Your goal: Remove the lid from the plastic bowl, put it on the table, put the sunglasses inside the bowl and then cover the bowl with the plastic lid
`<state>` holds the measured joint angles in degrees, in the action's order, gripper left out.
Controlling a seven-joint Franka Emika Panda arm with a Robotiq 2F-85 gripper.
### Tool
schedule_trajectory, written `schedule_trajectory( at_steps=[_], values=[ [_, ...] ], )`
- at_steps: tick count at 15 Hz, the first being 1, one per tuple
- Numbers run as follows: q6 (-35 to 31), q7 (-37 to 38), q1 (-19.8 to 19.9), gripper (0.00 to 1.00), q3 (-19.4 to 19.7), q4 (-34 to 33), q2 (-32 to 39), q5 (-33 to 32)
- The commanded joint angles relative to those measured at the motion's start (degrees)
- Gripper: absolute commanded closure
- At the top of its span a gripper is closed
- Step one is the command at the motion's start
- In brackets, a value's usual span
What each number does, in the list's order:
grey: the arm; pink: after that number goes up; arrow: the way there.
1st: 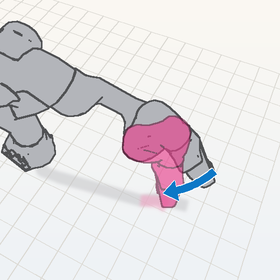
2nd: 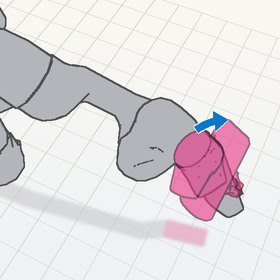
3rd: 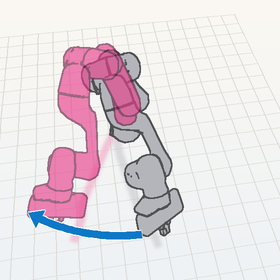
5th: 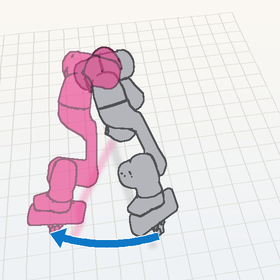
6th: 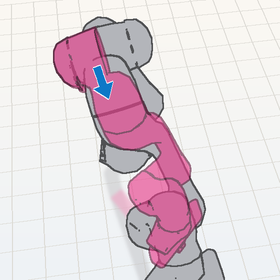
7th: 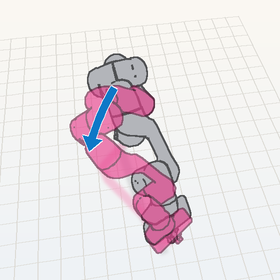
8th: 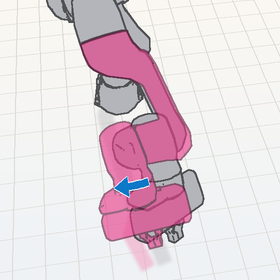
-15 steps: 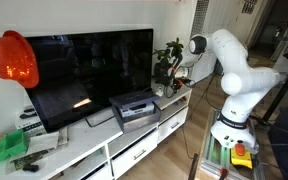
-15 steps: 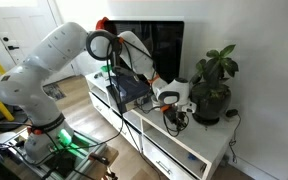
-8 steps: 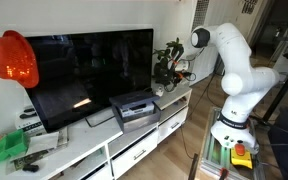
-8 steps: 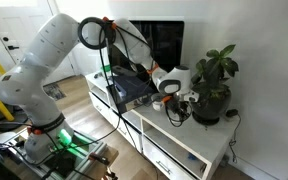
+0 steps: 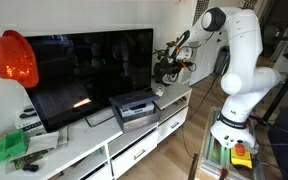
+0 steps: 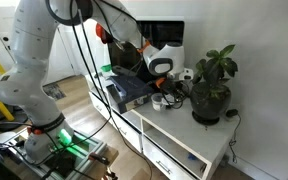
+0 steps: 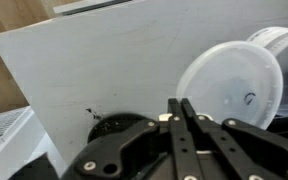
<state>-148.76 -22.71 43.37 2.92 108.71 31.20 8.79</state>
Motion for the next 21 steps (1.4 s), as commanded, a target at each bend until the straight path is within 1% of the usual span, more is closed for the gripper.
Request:
schedule_trajectory(
  at_steps=[1, 3, 6, 9, 10, 13, 15, 21],
  values=[
    [1.4, -6.6, 1.9, 0.99, -4.2, 5.5, -5.6, 6.4],
    [3.1, -8.1, 1.5, 0.99, -5.3, 5.1, -5.3, 9.7],
    [6.0, -8.1, 0.6, 0.99, -5.6, 2.9, -3.0, 12.4],
    [9.3, -5.6, -0.8, 0.99, -3.9, 0.9, -0.6, 11.5],
    [9.4, -5.1, -1.1, 0.99, -3.6, 0.5, 0.1, 11.5],
    [10.7, -5.1, -0.5, 0.99, -4.1, -1.5, 2.1, 12.8],
    [10.4, -4.6, -0.4, 0.99, -4.4, -3.0, 3.5, 13.8],
    [12.1, -1.4, -1.0, 0.98, -4.1, -6.7, 6.4, 13.6]
  ],
)
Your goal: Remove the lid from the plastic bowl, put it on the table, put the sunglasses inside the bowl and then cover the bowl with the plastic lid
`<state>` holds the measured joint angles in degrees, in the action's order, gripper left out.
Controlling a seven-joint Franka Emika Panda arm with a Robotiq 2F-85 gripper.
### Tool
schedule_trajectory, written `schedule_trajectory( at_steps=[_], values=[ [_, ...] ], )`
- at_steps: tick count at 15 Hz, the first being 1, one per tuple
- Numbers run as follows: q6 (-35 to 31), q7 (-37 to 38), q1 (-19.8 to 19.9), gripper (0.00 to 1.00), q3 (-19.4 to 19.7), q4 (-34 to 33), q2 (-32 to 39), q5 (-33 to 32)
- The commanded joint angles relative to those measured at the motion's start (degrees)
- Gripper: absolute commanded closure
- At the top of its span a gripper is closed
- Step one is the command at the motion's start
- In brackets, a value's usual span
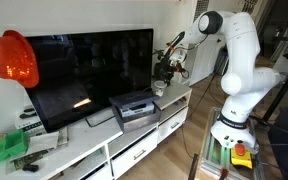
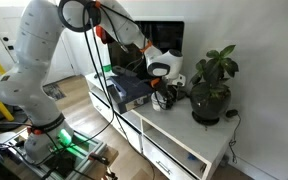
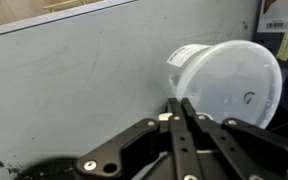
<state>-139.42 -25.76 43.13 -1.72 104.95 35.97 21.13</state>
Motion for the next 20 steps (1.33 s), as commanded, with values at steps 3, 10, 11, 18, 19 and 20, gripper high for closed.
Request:
schedule_trajectory(
  at_steps=[3, 10, 11, 18, 19, 20],
  values=[
    [4.0, 2.4, -1.3, 0.98, 0.7, -4.0, 2.4, 0.8],
    [2.9, 3.8, -3.3, 0.98, 2.0, -4.4, 3.6, -0.1],
    [2.9, 3.8, -3.5, 0.98, 2.2, -4.5, 3.6, -0.2],
    [2.3, 4.4, -4.8, 0.98, 3.7, -4.0, 3.4, -1.0],
    [2.1, 4.4, -5.1, 0.98, 3.9, -3.8, 3.3, -1.2],
    [2.0, 4.4, -5.3, 0.98, 4.1, -3.7, 3.3, -1.3]
  ],
)
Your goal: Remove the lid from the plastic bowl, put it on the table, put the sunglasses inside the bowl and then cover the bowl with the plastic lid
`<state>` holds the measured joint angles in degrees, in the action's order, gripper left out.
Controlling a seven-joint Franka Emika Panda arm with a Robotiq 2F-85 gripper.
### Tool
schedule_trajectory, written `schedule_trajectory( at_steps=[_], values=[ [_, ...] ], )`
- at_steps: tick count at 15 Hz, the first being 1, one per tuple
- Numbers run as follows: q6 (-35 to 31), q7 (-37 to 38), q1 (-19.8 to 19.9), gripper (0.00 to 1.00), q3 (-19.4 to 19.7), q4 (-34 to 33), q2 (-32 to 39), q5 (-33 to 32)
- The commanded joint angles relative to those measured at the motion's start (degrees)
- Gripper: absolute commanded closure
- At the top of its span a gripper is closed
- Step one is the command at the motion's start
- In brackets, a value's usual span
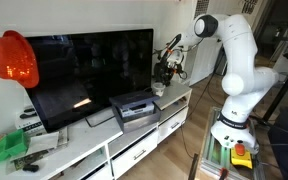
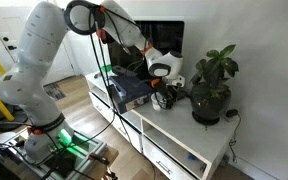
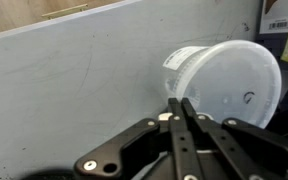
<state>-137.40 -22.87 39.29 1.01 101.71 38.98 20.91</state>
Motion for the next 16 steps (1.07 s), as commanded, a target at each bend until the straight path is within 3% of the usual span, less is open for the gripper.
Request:
schedule_trajectory(
  at_steps=[1, 4, 6, 12, 16],
  values=[
    [0.0, 1.5, -1.7, 0.98, 1.6, -0.5, 0.4, -1.2],
    [0.1, 1.5, -2.1, 0.97, 2.0, -0.6, 0.5, -1.1],
    [0.5, 1.4, -2.4, 0.70, 2.2, -0.7, 0.5, -1.3],
    [-0.7, 0.8, -2.8, 0.30, 2.8, 1.5, -2.3, -1.3],
    [-1.5, -2.9, -1.9, 0.02, 2.4, 6.0, -9.1, -0.9]
  ],
)
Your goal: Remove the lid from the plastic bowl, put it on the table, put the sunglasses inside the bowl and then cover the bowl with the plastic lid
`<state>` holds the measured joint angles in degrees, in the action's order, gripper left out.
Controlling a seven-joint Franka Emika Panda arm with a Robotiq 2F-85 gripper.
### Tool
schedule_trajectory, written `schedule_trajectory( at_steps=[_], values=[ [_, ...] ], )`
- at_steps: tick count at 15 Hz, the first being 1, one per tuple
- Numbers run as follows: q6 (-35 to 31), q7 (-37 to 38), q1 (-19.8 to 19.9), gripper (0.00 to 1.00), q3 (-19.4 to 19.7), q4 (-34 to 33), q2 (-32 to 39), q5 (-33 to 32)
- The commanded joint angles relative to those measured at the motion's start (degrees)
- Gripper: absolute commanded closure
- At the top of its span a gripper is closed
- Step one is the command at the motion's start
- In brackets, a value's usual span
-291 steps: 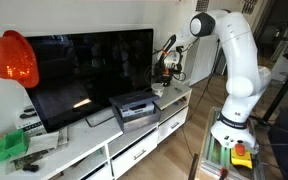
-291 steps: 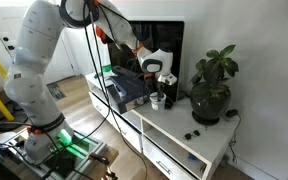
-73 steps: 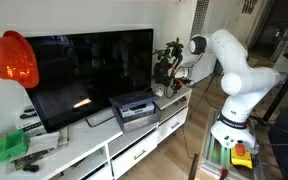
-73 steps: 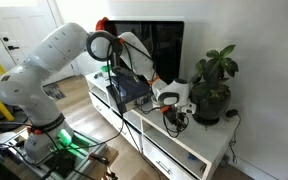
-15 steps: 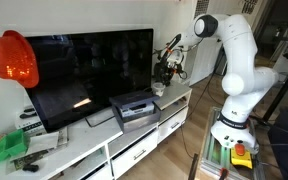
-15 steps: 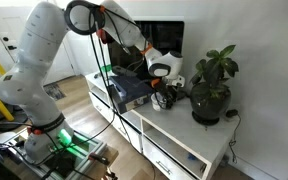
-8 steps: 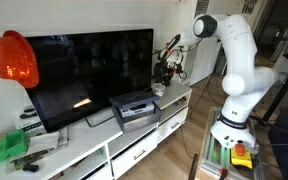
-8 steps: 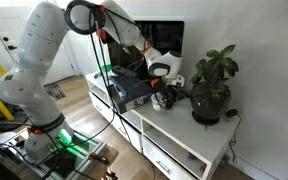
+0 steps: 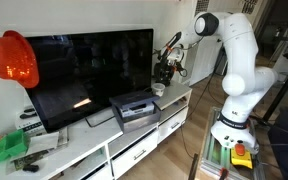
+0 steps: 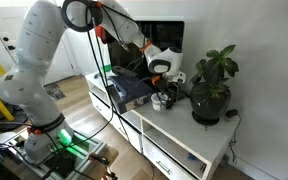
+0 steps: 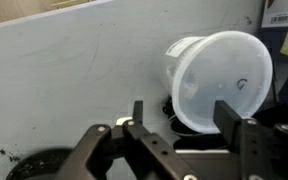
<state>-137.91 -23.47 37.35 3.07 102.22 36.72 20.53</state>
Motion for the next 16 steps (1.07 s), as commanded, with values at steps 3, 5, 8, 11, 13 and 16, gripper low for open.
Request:
schedule_trajectory(
  at_steps=[3, 5, 8, 11, 13, 16],
  values=[
    [-1.1, -6.2, 0.7, 0.00, 0.1, 10.5, -14.5, 0.6],
    [-0.3, -8.8, 0.7, 0.00, 0.5, 13.2, -19.4, 1.3],
    [0.8, -10.8, -0.2, 0.00, 2.1, 16.1, -25.5, 2.2],
    [0.4, -9.7, -2.2, 0.00, 4.2, 13.8, -24.1, 1.7],
    [0.3, -10.0, -2.6, 0.00, 4.7, 15.3, -26.0, 1.8],
    [0.0, -10.1, -2.8, 0.00, 4.8, 16.1, -26.3, 1.8]
  ],
)
